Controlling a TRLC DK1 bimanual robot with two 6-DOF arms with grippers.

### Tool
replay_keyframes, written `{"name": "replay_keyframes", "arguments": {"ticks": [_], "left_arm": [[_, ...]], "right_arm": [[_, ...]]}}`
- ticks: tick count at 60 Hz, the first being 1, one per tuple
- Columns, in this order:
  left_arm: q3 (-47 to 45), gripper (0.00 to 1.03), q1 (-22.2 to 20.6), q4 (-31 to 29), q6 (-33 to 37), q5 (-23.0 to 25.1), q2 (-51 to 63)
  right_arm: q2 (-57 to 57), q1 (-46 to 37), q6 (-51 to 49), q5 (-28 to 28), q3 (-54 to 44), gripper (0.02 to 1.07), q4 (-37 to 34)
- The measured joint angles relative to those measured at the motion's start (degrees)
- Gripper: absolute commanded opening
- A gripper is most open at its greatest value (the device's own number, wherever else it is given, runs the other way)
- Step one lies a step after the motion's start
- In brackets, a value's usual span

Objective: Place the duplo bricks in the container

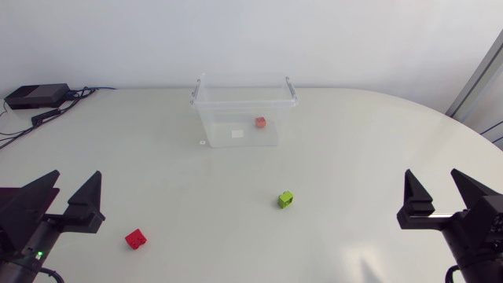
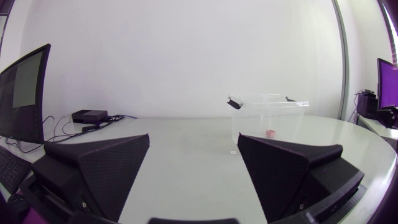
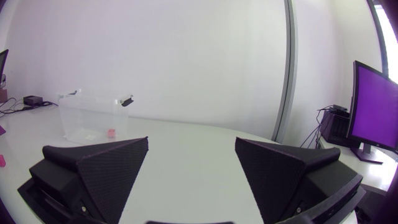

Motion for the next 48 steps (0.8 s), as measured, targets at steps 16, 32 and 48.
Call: {"name": "replay_keyframes", "arguments": {"ticks": [16, 32, 48], "left_arm": [[0.00, 0.99, 0.00, 0.00, 0.00, 0.00, 0.00], [0.00, 0.99, 0.00, 0.00, 0.00, 0.00, 0.00], [0.00, 0.99, 0.00, 0.98, -0.02, -0.02, 0.00]], "right_arm": [[0.00, 0.00, 0.00, 0.00, 0.00, 1.03, 0.02], [0.00, 0.39, 0.00, -0.02, 0.00, 1.03, 0.02], [-0.04, 1.14, -0.02, 0.02, 0.00, 1.03, 0.59]]}}
